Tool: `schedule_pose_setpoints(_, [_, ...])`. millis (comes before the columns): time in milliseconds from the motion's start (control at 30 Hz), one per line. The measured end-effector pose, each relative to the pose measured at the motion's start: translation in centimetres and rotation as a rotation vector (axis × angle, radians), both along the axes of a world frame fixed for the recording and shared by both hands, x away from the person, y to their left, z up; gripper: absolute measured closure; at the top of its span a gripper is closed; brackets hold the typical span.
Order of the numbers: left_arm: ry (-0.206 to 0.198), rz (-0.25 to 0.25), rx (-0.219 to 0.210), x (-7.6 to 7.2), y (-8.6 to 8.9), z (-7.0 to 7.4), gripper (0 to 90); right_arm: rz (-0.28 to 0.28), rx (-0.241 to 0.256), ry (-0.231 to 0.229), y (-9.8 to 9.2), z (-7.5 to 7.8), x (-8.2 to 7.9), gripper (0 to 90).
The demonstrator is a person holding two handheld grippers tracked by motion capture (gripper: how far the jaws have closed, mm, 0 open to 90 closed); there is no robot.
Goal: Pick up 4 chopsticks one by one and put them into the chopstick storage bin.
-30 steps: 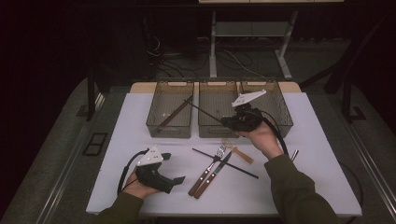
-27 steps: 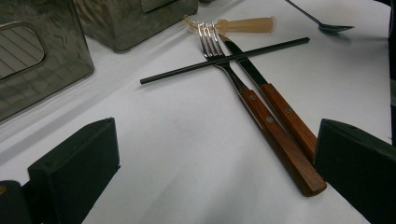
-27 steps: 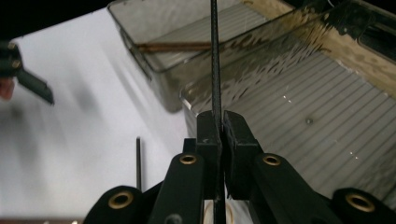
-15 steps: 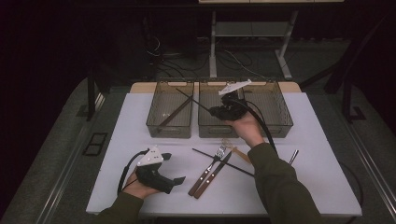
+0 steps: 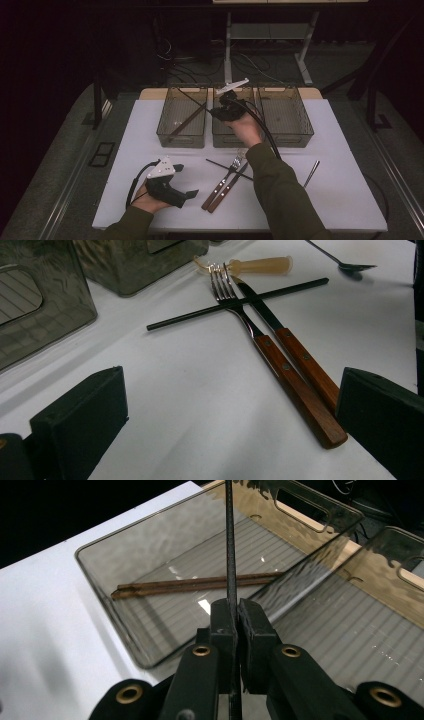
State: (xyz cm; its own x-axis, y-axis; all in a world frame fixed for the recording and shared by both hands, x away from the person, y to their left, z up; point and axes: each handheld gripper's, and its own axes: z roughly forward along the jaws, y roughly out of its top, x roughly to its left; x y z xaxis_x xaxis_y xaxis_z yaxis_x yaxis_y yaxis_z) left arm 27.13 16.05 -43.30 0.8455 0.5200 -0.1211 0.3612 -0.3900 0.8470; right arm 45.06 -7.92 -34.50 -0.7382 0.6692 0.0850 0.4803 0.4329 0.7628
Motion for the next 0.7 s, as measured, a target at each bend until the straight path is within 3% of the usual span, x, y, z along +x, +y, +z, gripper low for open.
schedule_pose_setpoints(433, [0.0, -0.01, 0.007, -0.1, 0.1, 0.1, 0.0, 0.001, -0.009, 0.022, 5.1, -1.1, 2.0, 85.7])
schedule_pose_setpoints(700, [-0.006, -0.016, 0.014, 0.0, 0.1, 0.1, 0.0, 0.001, -0.008, 0.04, 7.1, -1.8, 2.7, 85.7])
